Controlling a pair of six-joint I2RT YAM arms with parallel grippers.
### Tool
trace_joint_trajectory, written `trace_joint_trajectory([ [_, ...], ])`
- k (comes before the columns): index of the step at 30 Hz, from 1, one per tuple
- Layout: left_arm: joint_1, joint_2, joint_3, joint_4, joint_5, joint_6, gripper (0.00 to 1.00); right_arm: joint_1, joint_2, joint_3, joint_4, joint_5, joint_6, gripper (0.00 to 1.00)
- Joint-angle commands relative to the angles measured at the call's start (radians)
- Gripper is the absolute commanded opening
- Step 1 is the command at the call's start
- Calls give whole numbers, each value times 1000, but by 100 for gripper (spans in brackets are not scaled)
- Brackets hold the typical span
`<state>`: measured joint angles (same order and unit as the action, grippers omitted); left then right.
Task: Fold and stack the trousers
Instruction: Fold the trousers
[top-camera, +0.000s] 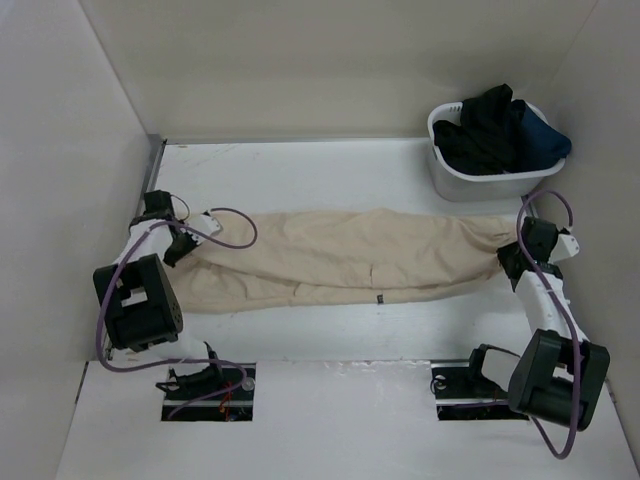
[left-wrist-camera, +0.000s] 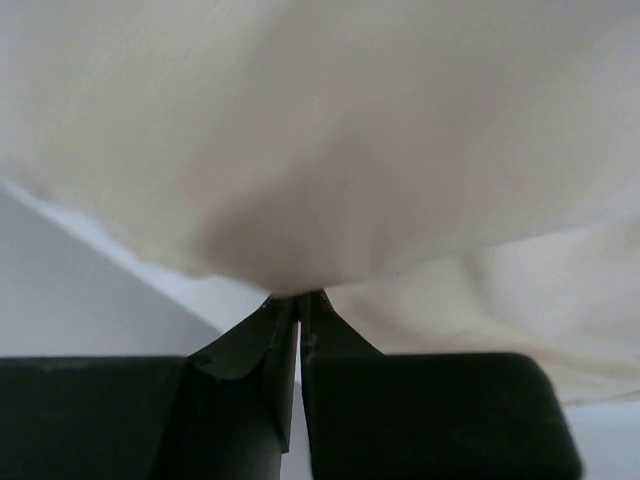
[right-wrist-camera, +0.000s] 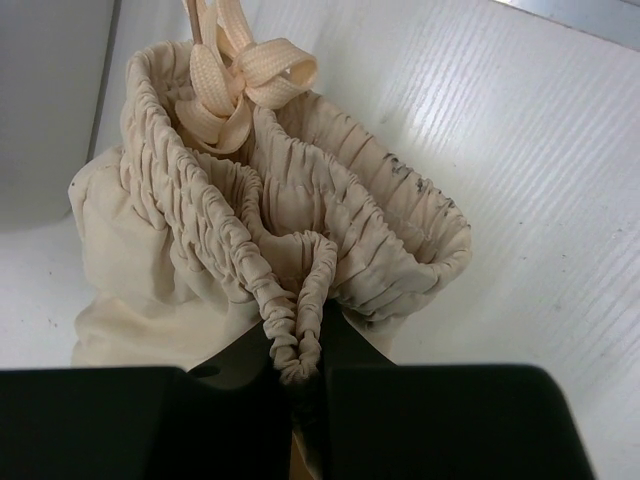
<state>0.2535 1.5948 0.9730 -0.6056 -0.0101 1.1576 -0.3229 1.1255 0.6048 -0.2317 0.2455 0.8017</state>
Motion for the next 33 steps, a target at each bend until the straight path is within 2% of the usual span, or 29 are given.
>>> trace_joint_trajectory([
  [1,86,-157,102,18,64,42,0,-37,-39,6,-12,15,10,0],
  [5,171,-237,174,-228,116,189,0,-107,-46,13,-73,12,24,0],
  [9,211,-303,69,-405,104,329,0,-130,-58,18,-75,-3,-5,0],
  [13,209,-355,12,-479,70,369,0,-130,-50,36,-83,-3,-41,0],
  [20,169,-397,16,-597,-8,356,0,-163,-53,44,-83,-5,-47,0],
  [24,189,-433,23,-562,-22,418,0,-190,-61,36,-83,-6,-52,0],
  [27,221,-406,125,-563,39,419,0,-195,-52,44,-77,-9,-64,0],
  [30,223,-357,278,-667,110,376,0,-202,-38,55,-75,-9,-76,0],
  [33,205,-390,279,-770,111,402,0,-228,-21,61,-78,-8,-99,0],
])
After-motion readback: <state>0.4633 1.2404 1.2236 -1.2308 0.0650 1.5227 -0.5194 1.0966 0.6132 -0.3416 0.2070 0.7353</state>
